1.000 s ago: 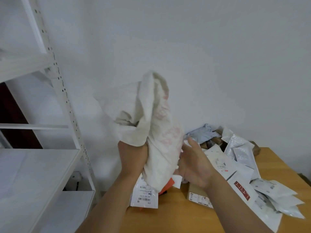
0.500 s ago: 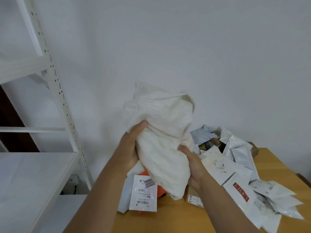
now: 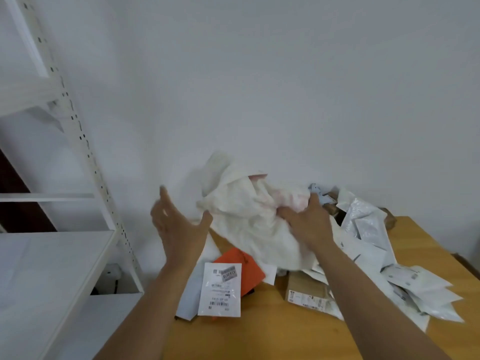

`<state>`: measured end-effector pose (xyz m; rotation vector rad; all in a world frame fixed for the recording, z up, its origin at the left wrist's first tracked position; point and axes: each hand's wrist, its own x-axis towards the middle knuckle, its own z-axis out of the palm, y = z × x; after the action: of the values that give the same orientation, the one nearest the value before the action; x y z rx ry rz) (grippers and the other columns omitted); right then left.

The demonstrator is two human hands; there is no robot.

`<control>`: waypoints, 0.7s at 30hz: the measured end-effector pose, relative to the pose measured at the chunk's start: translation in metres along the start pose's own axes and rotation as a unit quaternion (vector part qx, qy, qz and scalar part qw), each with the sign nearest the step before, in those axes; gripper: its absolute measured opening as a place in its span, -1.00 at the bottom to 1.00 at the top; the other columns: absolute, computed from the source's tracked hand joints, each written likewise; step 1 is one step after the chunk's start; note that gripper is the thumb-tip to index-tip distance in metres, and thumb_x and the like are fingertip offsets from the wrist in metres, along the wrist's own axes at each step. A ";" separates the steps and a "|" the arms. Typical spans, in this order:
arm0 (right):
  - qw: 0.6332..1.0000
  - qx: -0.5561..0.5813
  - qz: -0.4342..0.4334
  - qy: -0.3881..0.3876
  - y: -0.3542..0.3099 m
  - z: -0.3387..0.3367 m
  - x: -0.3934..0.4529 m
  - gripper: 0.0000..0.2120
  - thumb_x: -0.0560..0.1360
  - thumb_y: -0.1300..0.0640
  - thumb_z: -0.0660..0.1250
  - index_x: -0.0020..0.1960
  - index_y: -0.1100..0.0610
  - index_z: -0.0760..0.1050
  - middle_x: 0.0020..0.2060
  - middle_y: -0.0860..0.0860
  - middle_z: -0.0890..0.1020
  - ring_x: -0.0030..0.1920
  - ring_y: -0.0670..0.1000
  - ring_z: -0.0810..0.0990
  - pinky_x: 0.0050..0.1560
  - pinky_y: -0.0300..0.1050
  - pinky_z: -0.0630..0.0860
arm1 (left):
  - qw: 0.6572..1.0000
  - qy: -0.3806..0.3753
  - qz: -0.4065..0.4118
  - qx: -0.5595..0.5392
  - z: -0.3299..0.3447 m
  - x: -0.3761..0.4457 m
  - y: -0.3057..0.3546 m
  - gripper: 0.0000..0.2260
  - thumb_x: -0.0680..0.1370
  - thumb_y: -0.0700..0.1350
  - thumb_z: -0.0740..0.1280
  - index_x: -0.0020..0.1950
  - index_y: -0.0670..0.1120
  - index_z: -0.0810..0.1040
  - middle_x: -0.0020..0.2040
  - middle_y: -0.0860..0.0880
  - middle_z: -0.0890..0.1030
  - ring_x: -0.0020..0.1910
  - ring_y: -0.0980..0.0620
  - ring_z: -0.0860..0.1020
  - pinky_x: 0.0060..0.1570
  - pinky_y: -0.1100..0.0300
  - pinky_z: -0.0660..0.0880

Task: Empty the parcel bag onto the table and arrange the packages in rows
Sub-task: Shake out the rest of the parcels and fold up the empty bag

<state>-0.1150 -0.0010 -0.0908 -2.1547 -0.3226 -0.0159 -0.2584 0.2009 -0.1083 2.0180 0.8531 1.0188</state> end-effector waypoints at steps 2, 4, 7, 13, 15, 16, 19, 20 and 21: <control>0.993 -0.106 -0.053 0.014 -0.009 -0.011 0.008 -0.49 0.39 -0.15 0.46 0.08 0.06 0.24 -0.13 -0.02 0.51 -0.13 0.09 0.48 -0.17 -0.06 0.37 | 0.934 0.023 0.324 0.148 0.003 -0.016 0.000 -0.12 0.39 0.09 0.48 0.55 -0.07 0.07 0.47 -0.22 0.23 0.49 -0.20 0.17 0.41 -0.13 0.20; 0.979 -0.168 -0.117 -0.007 -0.016 -0.013 0.008 -0.48 0.39 -0.15 0.45 0.13 0.10 0.29 -0.11 0.00 0.54 -0.11 0.10 0.51 -0.21 -0.06 0.37 | 0.817 -0.053 0.502 0.279 0.011 -0.022 0.003 -0.06 0.35 0.21 0.48 0.56 -0.10 0.10 0.52 -0.21 0.18 0.53 -0.23 0.11 0.47 -0.19 0.07; 0.960 -0.161 -0.208 -0.093 -0.023 -0.011 -0.003 -0.50 0.41 -0.08 0.47 0.17 0.09 0.31 -0.13 -0.03 0.58 -0.15 0.05 0.56 -0.23 -0.08 0.43 | 0.799 -0.153 0.440 0.381 0.009 0.000 0.011 0.15 0.25 0.36 0.47 0.58 -0.11 -0.06 0.57 -0.16 0.13 0.54 -0.20 0.12 0.45 -0.25 0.06; 0.962 -0.009 -0.244 -0.123 -0.026 -0.019 -0.020 -0.50 0.35 0.08 0.57 0.12 -0.03 0.33 -0.13 -0.17 0.59 -0.11 -0.24 0.58 -0.24 -0.39 0.45 | 0.847 -0.421 0.203 0.251 -0.008 0.029 0.022 0.10 0.28 0.30 0.51 0.58 0.17 -0.16 0.32 0.15 0.40 0.30 0.01 0.37 0.33 -0.07 0.29; 0.964 0.035 -0.236 -0.116 -0.030 -0.019 -0.023 -0.50 0.31 0.13 0.59 0.10 -0.01 0.37 -0.11 -0.19 0.59 -0.11 -0.32 0.55 -0.20 -0.46 0.43 | 0.846 -0.485 0.118 0.186 -0.007 0.034 0.013 0.07 0.14 0.39 0.54 0.52 0.30 0.03 0.25 0.24 0.41 0.35 0.05 0.34 0.36 -0.11 0.31; 0.966 0.059 -0.227 -0.111 -0.033 -0.020 -0.023 -0.51 0.30 0.15 0.60 0.07 -0.01 0.38 -0.12 -0.19 0.58 -0.11 -0.33 0.55 -0.18 -0.46 0.43 | 0.848 -0.495 0.090 0.170 -0.008 0.036 0.009 0.11 0.06 0.45 0.52 0.50 0.30 0.07 0.28 0.23 0.41 0.39 0.02 0.33 0.36 -0.12 0.32; 0.969 0.140 -0.185 -0.079 -0.040 -0.026 -0.019 -0.56 0.27 0.18 0.59 -0.02 -0.03 0.41 -0.14 -0.15 0.59 -0.16 -0.26 0.57 -0.17 -0.37 0.48 | 0.839 -0.475 0.128 0.231 -0.011 0.028 0.003 0.24 0.02 0.53 0.45 0.52 0.26 -0.14 0.48 0.11 0.20 0.50 -0.04 0.16 0.43 -0.23 0.15; 0.968 0.171 -0.166 -0.074 -0.041 -0.029 -0.018 -0.57 0.26 0.18 0.59 -0.03 -0.01 0.43 -0.12 -0.10 0.60 -0.14 -0.20 0.59 -0.12 -0.27 0.52 | 0.834 -0.465 0.159 0.252 -0.014 0.020 0.004 0.27 0.05 0.52 0.45 0.51 0.25 -0.27 0.53 0.10 0.09 0.53 -0.06 0.05 0.46 -0.27 0.06; 0.965 0.201 -0.148 -0.075 -0.042 -0.031 -0.016 -0.57 0.23 0.16 0.58 -0.02 0.02 0.45 -0.09 -0.05 0.62 -0.09 -0.12 0.62 -0.07 -0.16 0.57 | 0.833 -0.459 0.183 0.249 -0.017 0.012 0.006 0.31 0.08 0.49 0.47 0.48 0.25 -0.40 0.56 0.11 -0.03 0.55 -0.05 -0.03 0.47 -0.28 0.00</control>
<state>-0.1367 -0.0073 -0.0410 -1.6931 -0.6743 0.0406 -0.2661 0.2125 -0.0910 2.7689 0.1900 -0.1322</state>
